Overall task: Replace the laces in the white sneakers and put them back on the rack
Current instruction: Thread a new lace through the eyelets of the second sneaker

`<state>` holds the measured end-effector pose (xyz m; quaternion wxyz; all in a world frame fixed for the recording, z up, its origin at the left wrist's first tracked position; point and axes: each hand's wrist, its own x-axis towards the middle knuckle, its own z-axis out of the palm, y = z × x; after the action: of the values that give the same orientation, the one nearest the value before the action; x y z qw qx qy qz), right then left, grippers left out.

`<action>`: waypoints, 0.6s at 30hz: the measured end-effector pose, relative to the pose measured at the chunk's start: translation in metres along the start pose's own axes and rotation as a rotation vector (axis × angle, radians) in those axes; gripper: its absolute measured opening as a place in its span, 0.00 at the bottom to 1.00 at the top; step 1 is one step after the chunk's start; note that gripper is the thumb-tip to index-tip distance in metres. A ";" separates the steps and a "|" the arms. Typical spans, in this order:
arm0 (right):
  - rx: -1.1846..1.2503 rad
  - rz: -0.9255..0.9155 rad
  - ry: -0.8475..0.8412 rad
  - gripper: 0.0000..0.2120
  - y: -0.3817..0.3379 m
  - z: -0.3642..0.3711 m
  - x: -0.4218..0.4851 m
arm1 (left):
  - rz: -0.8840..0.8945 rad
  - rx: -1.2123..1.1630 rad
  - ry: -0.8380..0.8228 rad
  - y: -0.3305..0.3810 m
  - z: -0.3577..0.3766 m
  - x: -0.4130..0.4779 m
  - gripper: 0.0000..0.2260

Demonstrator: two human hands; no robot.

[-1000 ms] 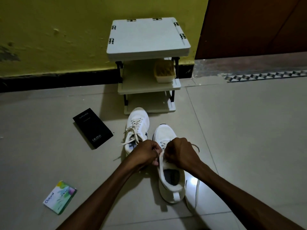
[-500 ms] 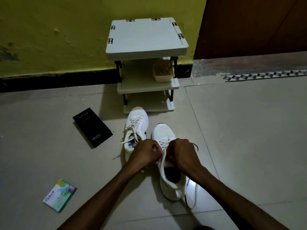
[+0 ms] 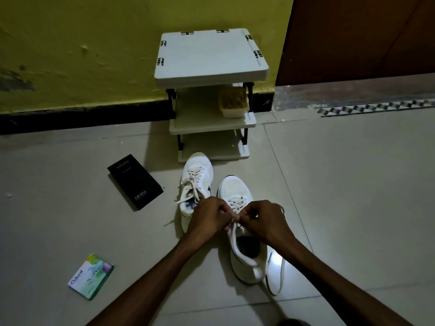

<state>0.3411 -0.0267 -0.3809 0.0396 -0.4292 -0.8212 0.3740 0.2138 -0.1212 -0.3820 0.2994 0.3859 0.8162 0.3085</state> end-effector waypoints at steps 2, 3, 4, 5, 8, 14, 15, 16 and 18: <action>0.026 -0.017 -0.008 0.10 0.003 0.002 -0.005 | -0.004 0.038 0.028 0.000 -0.001 0.000 0.06; 0.047 -0.016 -0.007 0.11 0.004 0.002 -0.006 | -0.001 0.075 0.052 0.003 -0.002 -0.001 0.06; 0.068 -0.008 -0.011 0.12 0.005 0.001 -0.007 | 0.013 0.118 0.078 0.008 -0.003 -0.002 0.06; 0.085 0.005 -0.019 0.11 0.006 0.001 -0.006 | 0.035 0.165 0.107 0.015 -0.007 -0.002 0.06; 0.123 0.042 -0.042 0.11 0.007 0.001 -0.004 | 0.065 0.230 0.270 0.041 -0.036 0.006 0.08; 0.154 0.050 -0.006 0.10 0.007 0.004 -0.005 | 0.108 -0.372 0.246 0.051 -0.071 0.017 0.04; 0.151 0.048 0.000 0.10 0.006 0.004 -0.005 | 0.060 -0.497 0.176 0.048 -0.061 0.016 0.05; 0.144 0.048 0.005 0.11 0.006 0.004 -0.005 | -0.015 -0.659 0.098 0.047 -0.050 0.014 0.06; 0.133 0.052 0.025 0.12 0.006 0.005 -0.005 | -0.174 -1.055 -0.060 0.048 -0.033 0.009 0.06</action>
<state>0.3464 -0.0312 -0.3868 0.0687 -0.4514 -0.7825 0.4233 0.2065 -0.0979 -0.3285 0.5002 0.1225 0.5706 0.6397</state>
